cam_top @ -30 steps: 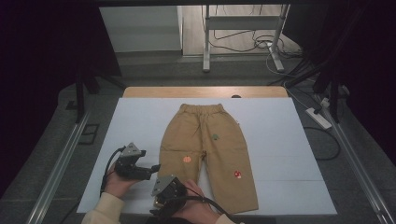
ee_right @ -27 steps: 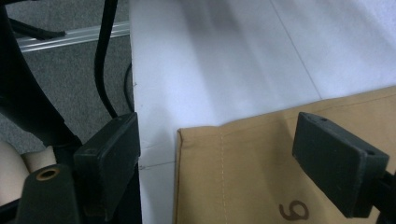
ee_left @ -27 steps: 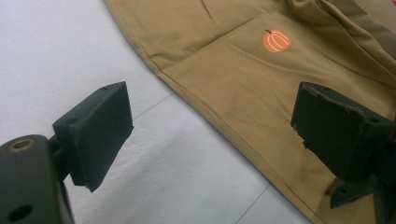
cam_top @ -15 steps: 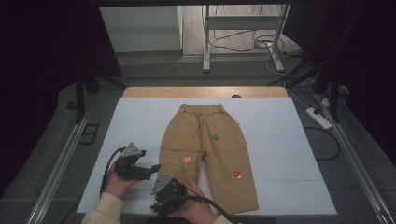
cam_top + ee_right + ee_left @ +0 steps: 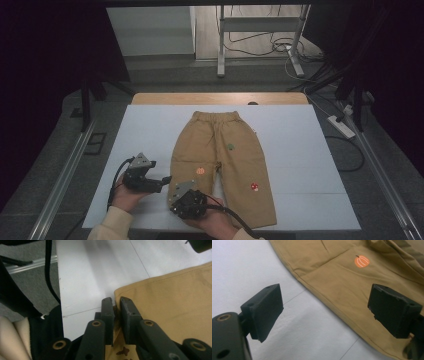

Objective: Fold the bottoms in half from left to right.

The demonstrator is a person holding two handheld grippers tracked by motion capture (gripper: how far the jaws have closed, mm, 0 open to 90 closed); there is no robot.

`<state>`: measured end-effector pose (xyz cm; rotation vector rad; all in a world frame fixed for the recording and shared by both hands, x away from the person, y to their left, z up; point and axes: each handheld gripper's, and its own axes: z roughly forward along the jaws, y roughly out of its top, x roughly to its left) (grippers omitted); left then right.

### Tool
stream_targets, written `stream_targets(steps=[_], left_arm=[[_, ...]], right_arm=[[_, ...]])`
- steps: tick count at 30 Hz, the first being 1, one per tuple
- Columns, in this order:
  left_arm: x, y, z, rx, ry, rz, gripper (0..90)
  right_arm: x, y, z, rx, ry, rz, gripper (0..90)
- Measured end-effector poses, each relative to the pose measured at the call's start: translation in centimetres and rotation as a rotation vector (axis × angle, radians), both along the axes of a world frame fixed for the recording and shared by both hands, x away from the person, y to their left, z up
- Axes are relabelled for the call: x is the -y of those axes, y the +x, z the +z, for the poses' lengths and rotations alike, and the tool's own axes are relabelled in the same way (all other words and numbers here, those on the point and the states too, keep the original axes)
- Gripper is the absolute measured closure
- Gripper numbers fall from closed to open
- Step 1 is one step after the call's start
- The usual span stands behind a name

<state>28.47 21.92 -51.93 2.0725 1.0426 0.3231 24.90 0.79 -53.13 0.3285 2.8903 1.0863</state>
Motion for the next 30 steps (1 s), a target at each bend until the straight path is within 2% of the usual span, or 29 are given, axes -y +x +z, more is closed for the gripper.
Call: stream_targets(steps=[6,12,23,30], left_arm=[[0.1,0.3,0.0,0.006,0.013,0.013,13.0],[0.3,0.7,0.0,0.007,0.018,0.021,13.1],[0.4,2.0,0.1,0.006,0.004,0.04,13.7],[0.9,2.8,0.2,-0.002,0.025,0.034,13.7]], right_arm=[[0.6,0.0,0.1,0.008,0.006,0.046,84.5],[1.2,0.6,0.4,-0.038,0.047,0.056,85.6],[1.2,0.6,0.7,-0.025,0.046,0.068,85.8],[1.2,0.6,0.4,-0.037,0.055,0.065,85.8]])
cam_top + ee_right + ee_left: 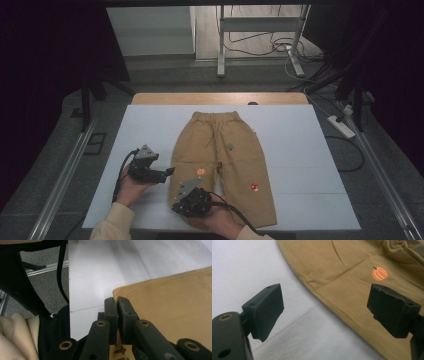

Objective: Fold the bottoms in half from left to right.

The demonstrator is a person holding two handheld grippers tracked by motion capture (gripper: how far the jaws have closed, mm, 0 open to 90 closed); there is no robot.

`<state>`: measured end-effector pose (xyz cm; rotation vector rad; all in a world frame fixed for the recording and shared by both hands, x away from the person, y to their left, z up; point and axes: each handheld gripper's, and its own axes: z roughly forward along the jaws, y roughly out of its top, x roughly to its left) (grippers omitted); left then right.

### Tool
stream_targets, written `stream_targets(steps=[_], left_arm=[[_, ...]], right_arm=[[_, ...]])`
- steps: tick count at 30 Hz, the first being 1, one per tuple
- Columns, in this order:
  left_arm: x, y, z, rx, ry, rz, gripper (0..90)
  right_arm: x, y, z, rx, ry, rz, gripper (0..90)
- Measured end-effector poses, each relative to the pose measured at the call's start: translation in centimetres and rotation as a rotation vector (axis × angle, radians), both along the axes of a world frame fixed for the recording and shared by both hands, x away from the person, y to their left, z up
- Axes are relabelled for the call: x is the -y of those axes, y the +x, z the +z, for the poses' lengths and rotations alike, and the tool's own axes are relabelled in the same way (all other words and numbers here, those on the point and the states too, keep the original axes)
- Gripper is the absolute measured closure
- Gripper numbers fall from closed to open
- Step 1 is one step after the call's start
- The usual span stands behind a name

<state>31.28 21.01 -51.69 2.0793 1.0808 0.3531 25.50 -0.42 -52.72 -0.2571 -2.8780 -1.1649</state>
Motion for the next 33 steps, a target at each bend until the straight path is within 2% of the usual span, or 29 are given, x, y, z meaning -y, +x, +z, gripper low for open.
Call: stream_targets(steps=[3,15,24,30,33], left_arm=[[0.3,0.6,0.1,-0.003,0.01,-0.005,13.7],[1.3,2.6,0.4,-0.016,0.001,-0.013,14.1],[2.2,4.2,0.8,-0.025,0.016,-0.012,14.0],[2.3,5.1,1.1,-0.021,-0.006,-0.005,14.1],[2.5,5.6,1.0,-0.03,0.004,-0.003,13.9]], right_arm=[[0.0,0.0,0.1,0.004,0.001,0.001,85.8],[0.1,-0.1,0.2,0.0,0.018,0.005,85.9],[0.1,-0.2,0.4,0.006,0.022,0.007,85.8],[0.3,-0.1,0.6,-0.005,0.034,0.007,85.9],[0.3,-0.1,0.6,0.0,0.028,0.008,85.9]])
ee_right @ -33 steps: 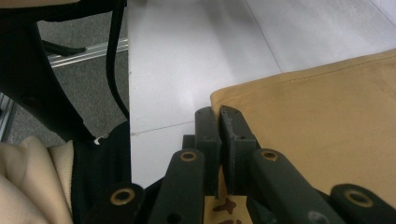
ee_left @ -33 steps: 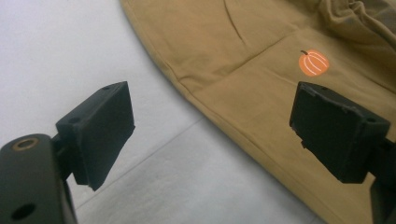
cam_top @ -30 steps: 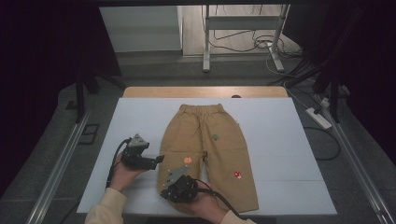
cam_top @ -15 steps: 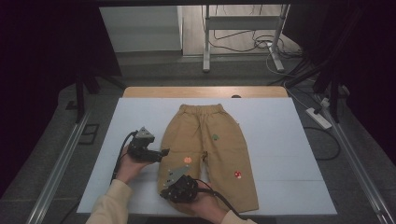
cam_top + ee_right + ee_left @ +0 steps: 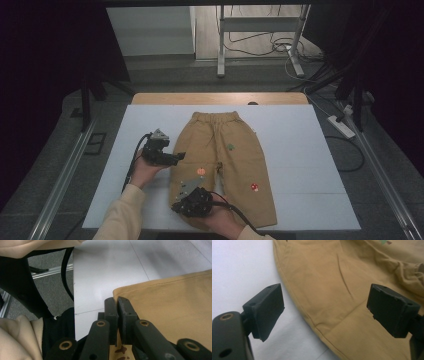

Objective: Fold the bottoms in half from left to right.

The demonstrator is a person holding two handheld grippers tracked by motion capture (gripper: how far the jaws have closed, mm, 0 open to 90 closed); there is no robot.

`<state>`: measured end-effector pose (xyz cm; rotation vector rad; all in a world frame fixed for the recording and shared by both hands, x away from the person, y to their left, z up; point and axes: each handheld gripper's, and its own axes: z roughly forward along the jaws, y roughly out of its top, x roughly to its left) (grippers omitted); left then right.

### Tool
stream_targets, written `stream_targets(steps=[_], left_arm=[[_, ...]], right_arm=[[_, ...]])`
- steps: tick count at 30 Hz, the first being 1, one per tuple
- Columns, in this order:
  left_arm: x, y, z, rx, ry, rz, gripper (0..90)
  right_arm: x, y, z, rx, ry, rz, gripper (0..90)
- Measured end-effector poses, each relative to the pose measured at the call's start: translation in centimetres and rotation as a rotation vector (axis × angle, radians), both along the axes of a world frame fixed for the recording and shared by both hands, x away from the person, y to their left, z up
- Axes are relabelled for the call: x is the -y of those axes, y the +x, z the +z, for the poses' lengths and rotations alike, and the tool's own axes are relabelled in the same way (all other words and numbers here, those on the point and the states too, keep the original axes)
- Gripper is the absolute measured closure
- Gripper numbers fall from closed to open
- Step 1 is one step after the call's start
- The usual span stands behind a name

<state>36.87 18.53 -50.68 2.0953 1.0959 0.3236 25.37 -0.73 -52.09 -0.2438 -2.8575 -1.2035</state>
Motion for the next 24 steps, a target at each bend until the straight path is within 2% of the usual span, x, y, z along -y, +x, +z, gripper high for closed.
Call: stream_targets(steps=[15,20,24], left_arm=[[0.7,2.6,-0.5,-0.02,0.017,0.003,13.8],[0.9,4.0,-0.7,-0.02,0.034,0.025,12.9],[1.0,4.7,-0.7,-0.023,0.025,0.029,13.0]], right_arm=[[0.0,-0.1,0.0,0.002,-0.002,0.005,85.8],[0.0,0.0,0.0,0.001,-0.001,0.006,85.9],[0.0,-0.1,-0.1,0.001,-0.004,0.006,85.8]])
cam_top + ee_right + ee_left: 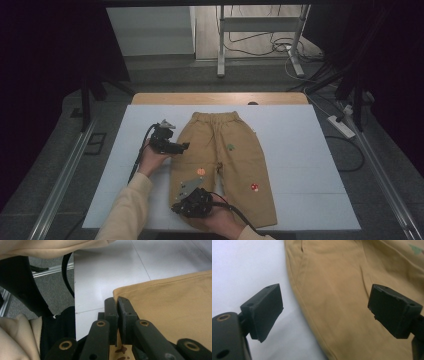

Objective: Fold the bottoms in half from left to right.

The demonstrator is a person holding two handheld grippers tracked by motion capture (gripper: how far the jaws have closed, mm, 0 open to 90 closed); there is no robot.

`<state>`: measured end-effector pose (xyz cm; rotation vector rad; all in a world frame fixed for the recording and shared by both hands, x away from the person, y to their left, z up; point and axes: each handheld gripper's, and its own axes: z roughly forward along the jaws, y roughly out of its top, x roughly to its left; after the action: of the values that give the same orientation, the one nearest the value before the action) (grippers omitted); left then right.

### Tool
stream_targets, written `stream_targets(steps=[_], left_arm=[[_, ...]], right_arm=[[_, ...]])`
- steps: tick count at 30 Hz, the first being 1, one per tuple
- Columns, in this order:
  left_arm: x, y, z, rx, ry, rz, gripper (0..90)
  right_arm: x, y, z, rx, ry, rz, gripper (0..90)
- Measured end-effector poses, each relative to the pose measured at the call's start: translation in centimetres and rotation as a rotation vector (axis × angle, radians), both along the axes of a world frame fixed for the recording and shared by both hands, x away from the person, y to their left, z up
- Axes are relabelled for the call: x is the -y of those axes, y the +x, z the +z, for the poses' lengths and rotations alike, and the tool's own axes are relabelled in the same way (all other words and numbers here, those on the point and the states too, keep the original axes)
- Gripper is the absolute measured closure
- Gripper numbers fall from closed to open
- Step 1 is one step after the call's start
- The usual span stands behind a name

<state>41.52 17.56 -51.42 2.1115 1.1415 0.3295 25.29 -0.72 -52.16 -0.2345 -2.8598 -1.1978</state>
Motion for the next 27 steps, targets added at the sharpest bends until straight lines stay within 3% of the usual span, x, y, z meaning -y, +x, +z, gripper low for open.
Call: stream_targets(steps=[3,16,27], left_arm=[[0.1,0.4,-0.3,-0.016,0.034,-0.006,13.8],[-0.8,1.0,-1.1,-0.046,0.008,0.023,12.7],[-0.4,1.3,-1.7,-0.076,0.018,-0.001,14.4]], right_arm=[[0.0,0.1,-0.1,-0.002,-0.001,0.002,85.8],[0.0,0.2,-0.1,-0.01,0.002,0.005,85.8],[-0.1,0.2,-0.4,-0.009,-0.009,0.006,85.8]])
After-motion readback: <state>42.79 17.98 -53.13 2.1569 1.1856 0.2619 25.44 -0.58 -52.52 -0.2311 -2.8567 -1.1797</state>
